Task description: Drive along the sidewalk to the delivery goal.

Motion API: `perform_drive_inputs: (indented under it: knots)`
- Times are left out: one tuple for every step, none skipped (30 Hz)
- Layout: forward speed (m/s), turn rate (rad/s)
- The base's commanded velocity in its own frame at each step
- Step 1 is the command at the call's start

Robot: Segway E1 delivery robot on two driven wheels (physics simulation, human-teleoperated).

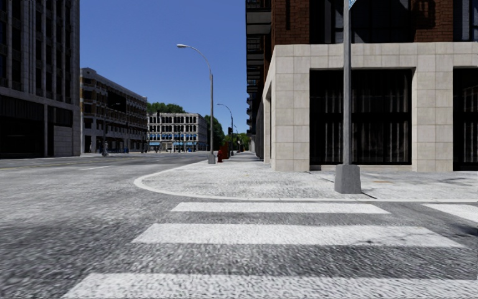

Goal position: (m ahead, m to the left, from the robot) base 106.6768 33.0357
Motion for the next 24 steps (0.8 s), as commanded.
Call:
perform_drive_inputs:
  knots:
    - [2.00, 0.00]
    - [2.00, 0.00]
    - [2.00, 0.00]
    - [2.00, 0.00]
    - [2.00, 0.00]
    - [2.00, 0.00]
    - [2.00, 0.00]
    - [2.00, 0.00]
    - [2.00, 0.00]
    - [2.00, 0.00]
    - [2.00, 0.00]
    - [2.00, 0.00]
    - [2.00, 0.00]
    - [2.00, 0.00]
    - [2.00, 0.00]
    - [2.00, 0.00]
    - [2.00, 0.00]
    - [2.00, 0.00]
    - [2.00, 0.00]
    - [2.00, 0.00]
    - [2.00, 0.00]
    - [2.00, 0.00]
    - [2.00, 0.00]
    - [2.00, 0.00]
